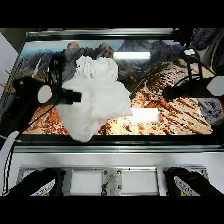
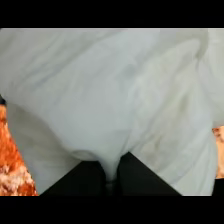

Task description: Fold the clothes and pants, and hang the long-sleeved shirts on hangers.

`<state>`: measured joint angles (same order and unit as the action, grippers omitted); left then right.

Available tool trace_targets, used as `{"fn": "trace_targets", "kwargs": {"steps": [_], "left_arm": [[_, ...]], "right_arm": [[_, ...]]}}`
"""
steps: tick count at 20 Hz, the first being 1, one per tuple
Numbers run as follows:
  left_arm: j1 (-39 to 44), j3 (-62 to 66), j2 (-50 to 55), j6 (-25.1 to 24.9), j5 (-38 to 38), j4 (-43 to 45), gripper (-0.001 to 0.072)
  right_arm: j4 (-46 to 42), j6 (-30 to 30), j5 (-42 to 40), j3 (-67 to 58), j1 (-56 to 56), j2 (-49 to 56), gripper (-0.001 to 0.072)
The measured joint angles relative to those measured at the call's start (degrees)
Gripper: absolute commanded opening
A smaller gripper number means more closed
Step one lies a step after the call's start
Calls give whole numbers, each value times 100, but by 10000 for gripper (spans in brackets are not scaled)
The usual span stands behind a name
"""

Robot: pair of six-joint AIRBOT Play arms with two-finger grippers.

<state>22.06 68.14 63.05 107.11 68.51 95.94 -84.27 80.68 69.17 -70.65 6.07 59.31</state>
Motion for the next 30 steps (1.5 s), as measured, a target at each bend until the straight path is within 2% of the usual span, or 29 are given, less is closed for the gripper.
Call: {"fn": "trace_targets", "kwargs": {"steps": [3, 6, 12, 18, 19, 20, 21, 22, 26, 30], "left_arm": [[-673, -1152, 48, -96, -236, -601, 16], [-1080, -1718, 188, -350, -356, -1104, 16], [-1290, -1993, 304, -542, -466, -1429, 16], [-1318, -2031, 317, -566, -627, -1491, 16], [-1318, -2033, 317, -566, -658, -1499, 16], [-1318, -2033, 317, -568, -675, -1502, 16], [-1318, -2033, 319, -570, -704, -1502, 16], [-1320, -2031, 319, -584, -706, -1502, 16], [-1320, -1534, 192, -675, -632, -1482, 16], [-1320, -31, -304, -824, -590, -1517, 15]], "right_arm": [[772, 85, -133, 107, -31, 595, 700], [1582, 125, -380, 153, -37, 1440, 700], [3163, -133, -1165, 173, 39, 3088, 700], [4223, -702, -1628, 74, 452, 3969, 687], [4325, -737, -1707, 39, 535, 4037, 513], [4369, -776, -1803, 20, 614, 4100, 277], [4391, -815, -1843, 9, 669, 4142, 74], [4417, -863, -1912, -20, 708, 4155, 18], [4177, -975, -1790, -433, 570, 3866, 17], [3541, -1003, -1045, -1687, 68, 2907, 17]]}}
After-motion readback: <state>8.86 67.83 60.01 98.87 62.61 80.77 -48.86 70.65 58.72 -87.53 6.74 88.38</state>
